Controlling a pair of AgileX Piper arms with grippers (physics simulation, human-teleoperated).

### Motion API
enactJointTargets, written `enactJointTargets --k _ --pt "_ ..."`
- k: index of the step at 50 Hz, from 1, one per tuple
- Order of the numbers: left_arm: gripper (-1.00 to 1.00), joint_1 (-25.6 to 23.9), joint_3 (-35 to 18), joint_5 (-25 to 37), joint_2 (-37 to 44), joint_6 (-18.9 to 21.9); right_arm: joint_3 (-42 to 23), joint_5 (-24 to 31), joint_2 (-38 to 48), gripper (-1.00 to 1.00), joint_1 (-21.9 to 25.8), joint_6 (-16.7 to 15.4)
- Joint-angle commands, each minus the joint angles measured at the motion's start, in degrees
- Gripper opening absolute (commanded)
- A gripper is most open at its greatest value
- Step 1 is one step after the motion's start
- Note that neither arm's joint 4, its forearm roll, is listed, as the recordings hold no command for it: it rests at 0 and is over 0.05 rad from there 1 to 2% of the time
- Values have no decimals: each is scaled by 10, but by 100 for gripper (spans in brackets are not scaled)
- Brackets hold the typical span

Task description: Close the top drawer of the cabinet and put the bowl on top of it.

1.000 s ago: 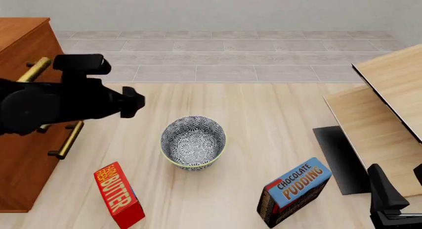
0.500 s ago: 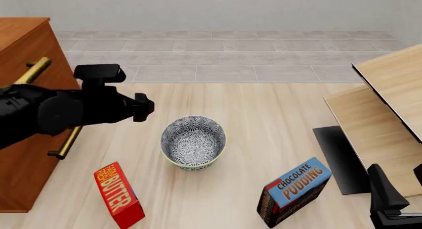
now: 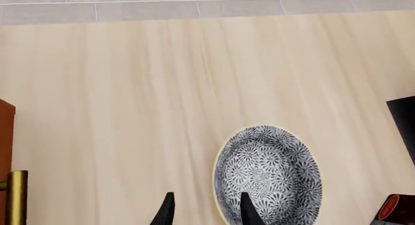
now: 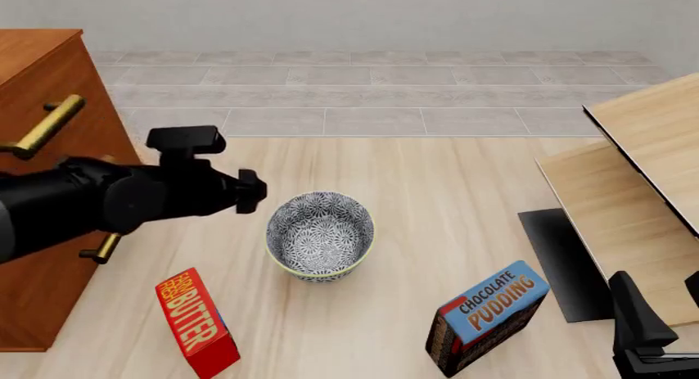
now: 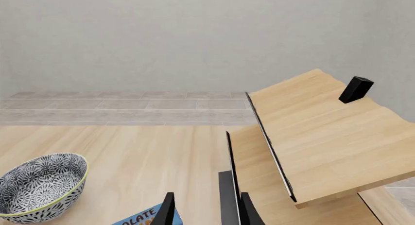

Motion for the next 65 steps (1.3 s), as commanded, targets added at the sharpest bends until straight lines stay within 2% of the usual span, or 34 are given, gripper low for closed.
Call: enactJointTargets --k 1,65 --pt "100 -2 5 -26 30 -4 0 0 -1 100 0 0" --pt "100 -14 15 -92 118 -9 0 0 -1 100 0 0"
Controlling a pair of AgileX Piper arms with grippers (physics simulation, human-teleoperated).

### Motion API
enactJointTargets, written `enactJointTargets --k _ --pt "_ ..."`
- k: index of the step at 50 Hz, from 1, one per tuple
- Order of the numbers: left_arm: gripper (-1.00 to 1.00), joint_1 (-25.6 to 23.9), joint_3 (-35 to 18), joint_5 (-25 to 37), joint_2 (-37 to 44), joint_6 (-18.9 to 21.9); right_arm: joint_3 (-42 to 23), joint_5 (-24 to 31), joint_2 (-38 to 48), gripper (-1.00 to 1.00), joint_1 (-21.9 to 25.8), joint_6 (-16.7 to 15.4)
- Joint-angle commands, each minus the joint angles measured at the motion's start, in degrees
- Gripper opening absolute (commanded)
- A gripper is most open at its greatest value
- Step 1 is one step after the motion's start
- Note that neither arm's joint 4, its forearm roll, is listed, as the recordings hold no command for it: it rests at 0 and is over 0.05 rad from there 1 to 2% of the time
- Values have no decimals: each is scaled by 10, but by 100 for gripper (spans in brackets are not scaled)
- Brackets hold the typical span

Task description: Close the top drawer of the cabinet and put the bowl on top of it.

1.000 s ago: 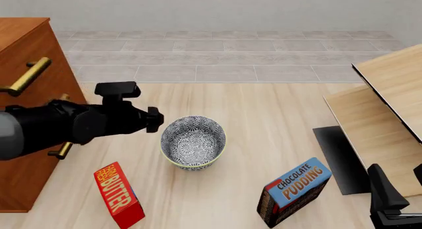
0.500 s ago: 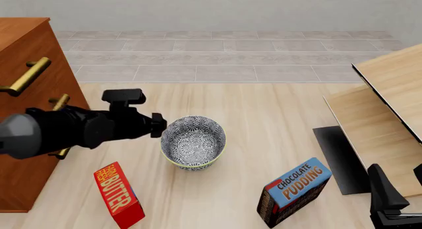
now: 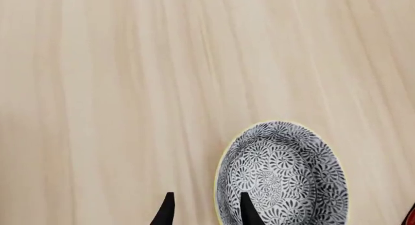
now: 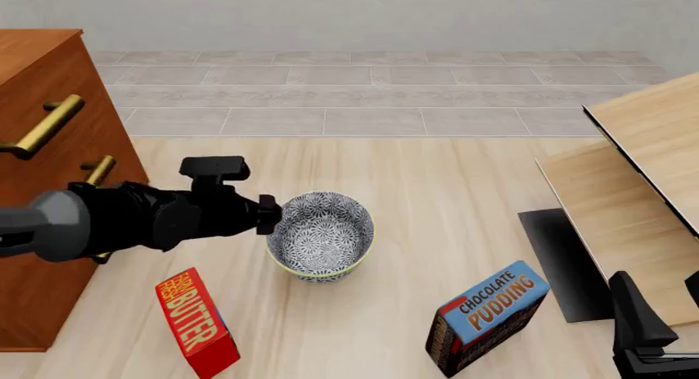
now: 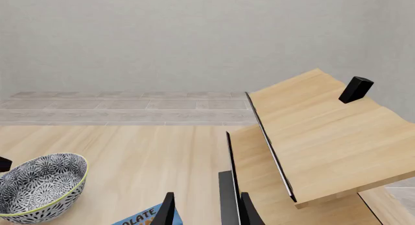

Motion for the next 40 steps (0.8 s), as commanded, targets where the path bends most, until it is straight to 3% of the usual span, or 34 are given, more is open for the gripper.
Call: enactJointTargets --k 1,40 --pt "100 -3 -3 -9 17 0 0 0 -1 100 0 0" --pt "100 -7 -12 -25 52 -4 0 0 -1 100 0 0"
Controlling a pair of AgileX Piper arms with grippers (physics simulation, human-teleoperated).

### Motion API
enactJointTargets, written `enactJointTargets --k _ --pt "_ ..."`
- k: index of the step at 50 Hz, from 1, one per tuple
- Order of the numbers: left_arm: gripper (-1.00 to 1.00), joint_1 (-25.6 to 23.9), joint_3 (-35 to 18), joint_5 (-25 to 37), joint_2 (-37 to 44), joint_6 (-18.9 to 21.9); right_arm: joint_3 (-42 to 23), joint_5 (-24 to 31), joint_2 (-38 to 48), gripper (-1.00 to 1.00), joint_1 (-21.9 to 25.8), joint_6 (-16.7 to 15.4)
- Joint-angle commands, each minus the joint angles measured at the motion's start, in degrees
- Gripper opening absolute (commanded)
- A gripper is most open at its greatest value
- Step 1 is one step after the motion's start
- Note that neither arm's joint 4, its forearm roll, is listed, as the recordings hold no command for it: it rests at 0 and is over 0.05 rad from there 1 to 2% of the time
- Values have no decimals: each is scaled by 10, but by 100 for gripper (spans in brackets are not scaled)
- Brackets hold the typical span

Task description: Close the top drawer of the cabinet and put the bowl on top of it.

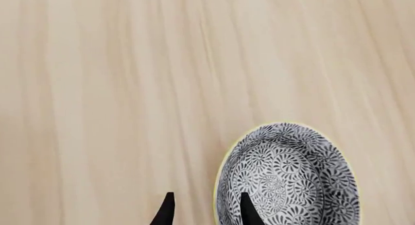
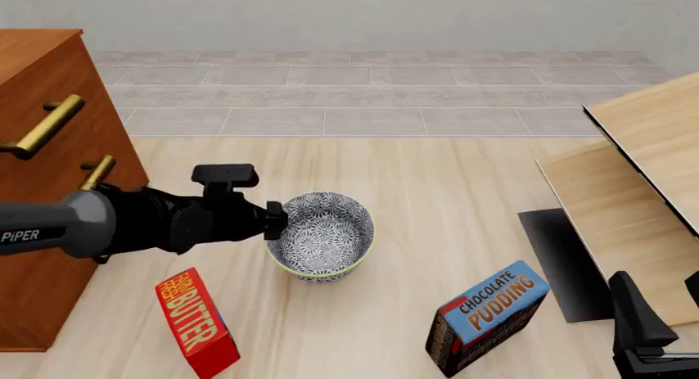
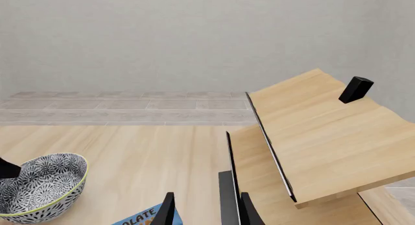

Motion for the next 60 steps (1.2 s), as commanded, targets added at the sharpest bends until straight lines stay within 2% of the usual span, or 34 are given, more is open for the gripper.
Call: enactJointTargets --k 1,46,47,54,58,60 --pt "100 -2 -4 -3 8 -2 0 0 -1 100 0 0" --pt "100 -4 -5 -33 59 -2 0 0 -1 100 0 0" --pt "-100 -4 -6 -31 57 -3 0 0 -1 100 0 0" --pt "-100 1 -6 -24 37 -6 0 0 -1 100 0 0" --pt "-100 -9 -7 -16 20 -39 0 0 -1 100 0 0" --pt "-100 -7 -9 -10 9 -37 0 0 -1 100 0 0"
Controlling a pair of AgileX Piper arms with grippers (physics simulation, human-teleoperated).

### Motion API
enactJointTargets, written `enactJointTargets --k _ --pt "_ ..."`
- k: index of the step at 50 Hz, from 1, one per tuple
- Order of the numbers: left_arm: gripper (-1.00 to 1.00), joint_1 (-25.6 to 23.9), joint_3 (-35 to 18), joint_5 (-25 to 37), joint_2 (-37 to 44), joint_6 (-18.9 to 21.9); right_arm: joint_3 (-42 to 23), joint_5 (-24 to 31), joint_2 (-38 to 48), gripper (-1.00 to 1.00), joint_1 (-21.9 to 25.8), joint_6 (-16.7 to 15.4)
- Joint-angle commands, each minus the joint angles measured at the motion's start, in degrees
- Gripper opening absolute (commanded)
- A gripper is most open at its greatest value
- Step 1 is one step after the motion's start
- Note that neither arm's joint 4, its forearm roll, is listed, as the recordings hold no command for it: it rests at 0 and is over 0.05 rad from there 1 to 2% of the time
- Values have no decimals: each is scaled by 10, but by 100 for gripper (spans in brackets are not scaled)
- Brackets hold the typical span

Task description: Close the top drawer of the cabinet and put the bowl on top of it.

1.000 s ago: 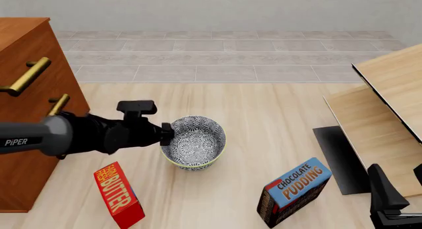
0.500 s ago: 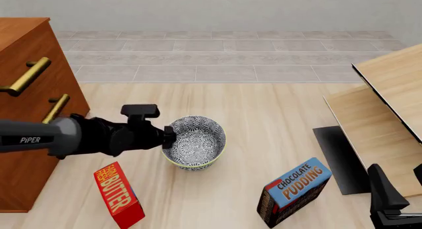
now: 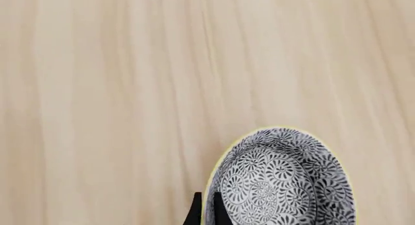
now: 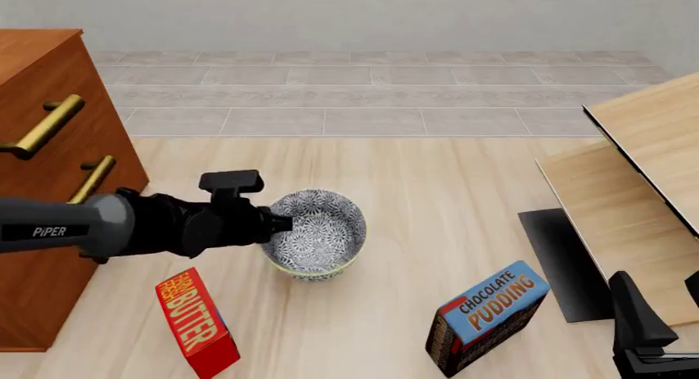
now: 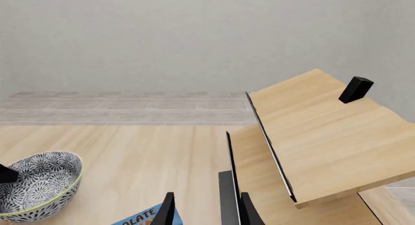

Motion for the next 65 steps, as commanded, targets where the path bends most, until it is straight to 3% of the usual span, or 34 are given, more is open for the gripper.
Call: enactJointTargets --k 1,14,17,31,65 --pt "-100 -2 -5 17 -28 -19 0 0 -1 100 0 0" --pt "-100 -15 -13 55 -110 -53 0 0 -1 100 0 0" --pt "-100 -34 -9 61 -122 -90 0 0 -1 100 0 0" --pt "-100 -32 -12 99 -177 -87 0 0 -1 100 0 0" --pt "-100 9 -90 289 -356 -77 0 0 -1 100 0 0"
